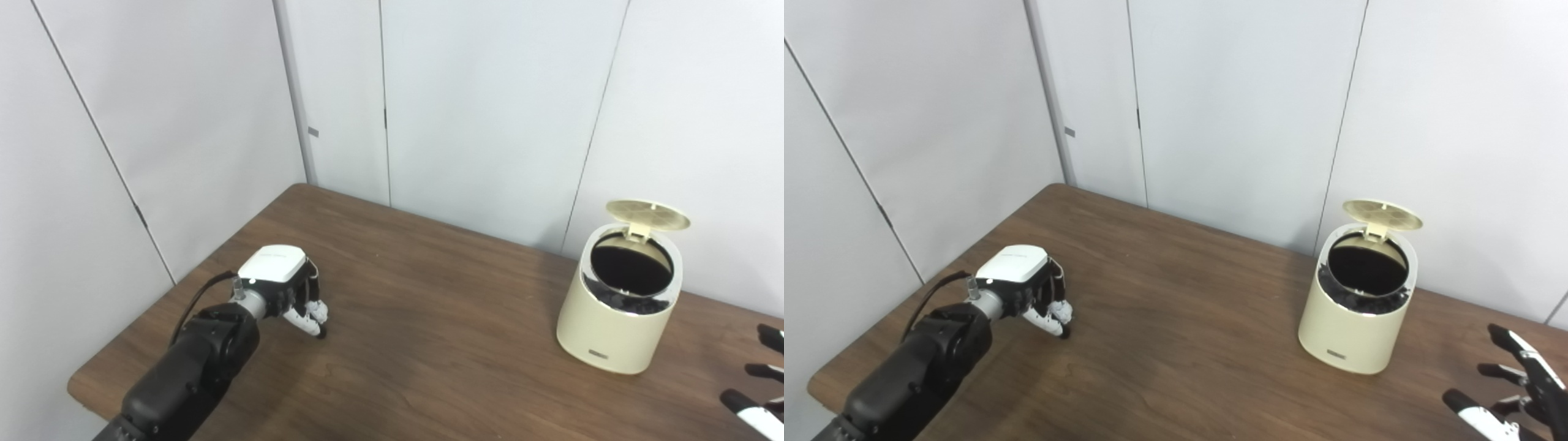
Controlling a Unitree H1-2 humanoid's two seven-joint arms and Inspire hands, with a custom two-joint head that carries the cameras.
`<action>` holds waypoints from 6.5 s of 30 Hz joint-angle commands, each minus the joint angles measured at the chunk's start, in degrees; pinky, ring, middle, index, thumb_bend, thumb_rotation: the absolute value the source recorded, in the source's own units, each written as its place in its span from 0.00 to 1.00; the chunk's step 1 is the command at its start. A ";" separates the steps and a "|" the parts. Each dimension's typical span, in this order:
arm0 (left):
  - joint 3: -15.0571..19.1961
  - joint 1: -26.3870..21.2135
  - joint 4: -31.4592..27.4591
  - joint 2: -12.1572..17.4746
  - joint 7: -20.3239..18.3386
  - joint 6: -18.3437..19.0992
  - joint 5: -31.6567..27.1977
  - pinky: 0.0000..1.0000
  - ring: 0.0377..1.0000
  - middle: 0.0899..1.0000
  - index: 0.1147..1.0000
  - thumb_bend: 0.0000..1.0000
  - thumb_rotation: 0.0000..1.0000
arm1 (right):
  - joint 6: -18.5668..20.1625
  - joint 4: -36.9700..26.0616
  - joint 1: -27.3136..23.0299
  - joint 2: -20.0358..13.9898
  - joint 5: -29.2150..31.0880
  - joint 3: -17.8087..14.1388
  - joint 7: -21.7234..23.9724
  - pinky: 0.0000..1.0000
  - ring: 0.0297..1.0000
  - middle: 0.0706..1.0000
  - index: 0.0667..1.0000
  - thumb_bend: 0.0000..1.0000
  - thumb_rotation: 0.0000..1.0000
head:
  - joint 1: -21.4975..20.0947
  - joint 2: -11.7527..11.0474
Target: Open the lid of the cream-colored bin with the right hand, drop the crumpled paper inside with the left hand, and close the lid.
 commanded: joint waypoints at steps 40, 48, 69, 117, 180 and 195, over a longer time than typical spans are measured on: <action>-0.55 -2.97 -9.34 4.70 -10.09 4.59 4.11 0.38 0.38 0.40 0.46 0.50 0.00 | -1.03 -1.60 -1.60 -0.08 -0.45 -0.52 -0.99 0.42 0.74 0.89 0.87 0.76 0.62 | 0.63 0.42; 0.70 -3.52 -10.00 3.95 -9.08 3.88 3.36 0.41 0.39 0.42 0.46 0.50 0.00 | -0.93 -1.44 -1.74 -0.07 -0.50 -0.63 -1.05 0.42 0.74 0.88 0.87 0.75 0.62 | 0.69 0.39; 2.05 -9.34 -18.32 1.60 -9.40 0.60 0.39 0.35 0.36 0.42 0.44 0.50 0.00 | -0.90 -0.72 -2.18 0.55 -0.25 -0.27 -0.76 0.44 0.74 0.89 0.87 0.79 0.63 | -0.98 0.22; -7.73 -33.21 -12.36 -17.23 -6.59 -10.79 -2.03 0.37 0.37 0.44 0.44 0.50 0.00 | -1.11 -1.98 -0.65 4.44 -5.52 4.04 -3.08 0.61 0.79 0.90 0.88 0.69 0.37 | -23.51 -1.75; -22.80 -40.77 26.02 -30.07 34.45 -24.84 5.51 0.27 0.32 0.39 0.47 0.49 0.00 | 2.59 -5.29 0.31 7.41 -9.64 4.25 -4.23 0.60 0.79 0.91 0.88 0.71 0.38 | -31.06 -2.24; -23.98 -41.37 27.25 -30.05 34.92 -23.53 7.68 0.31 0.32 0.40 0.49 0.49 0.00 | 2.45 -5.43 0.71 7.41 -8.86 4.22 -4.32 0.60 0.79 0.91 0.88 0.71 0.38 | -31.13 -2.20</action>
